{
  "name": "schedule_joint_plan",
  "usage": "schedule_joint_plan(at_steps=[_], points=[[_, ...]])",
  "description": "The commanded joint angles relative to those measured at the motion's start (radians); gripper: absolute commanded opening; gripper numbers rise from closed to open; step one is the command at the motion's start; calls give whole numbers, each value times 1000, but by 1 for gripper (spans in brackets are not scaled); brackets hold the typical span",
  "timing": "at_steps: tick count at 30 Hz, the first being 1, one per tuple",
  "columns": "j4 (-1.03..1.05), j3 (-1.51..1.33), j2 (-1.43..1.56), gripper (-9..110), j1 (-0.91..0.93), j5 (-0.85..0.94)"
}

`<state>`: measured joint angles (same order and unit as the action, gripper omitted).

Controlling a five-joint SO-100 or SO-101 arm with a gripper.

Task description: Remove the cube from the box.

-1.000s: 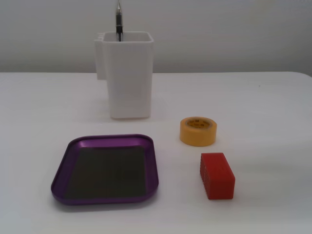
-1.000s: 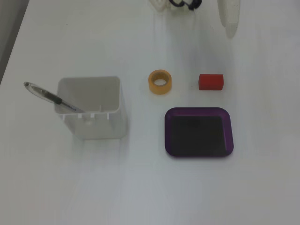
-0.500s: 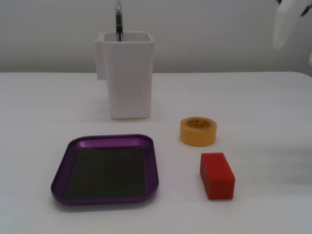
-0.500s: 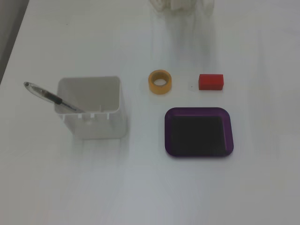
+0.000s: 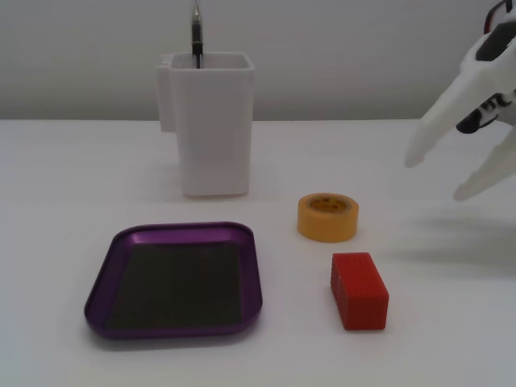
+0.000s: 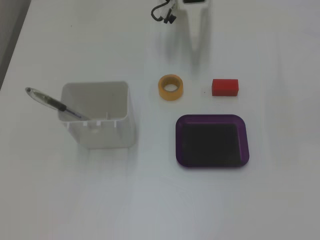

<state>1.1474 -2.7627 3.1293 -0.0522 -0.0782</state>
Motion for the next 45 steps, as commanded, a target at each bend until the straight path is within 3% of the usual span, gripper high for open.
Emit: schedule_joint_plan(at_steps=[1, 9, 20, 26, 45], points=[[-15, -71, 100, 16, 37, 3], [5, -252, 305, 16, -54, 3], [6, -302, 333, 15, -63, -3], [6, -304, 333, -1, -63, -2], [-8, -304, 333, 2, -60, -2]])
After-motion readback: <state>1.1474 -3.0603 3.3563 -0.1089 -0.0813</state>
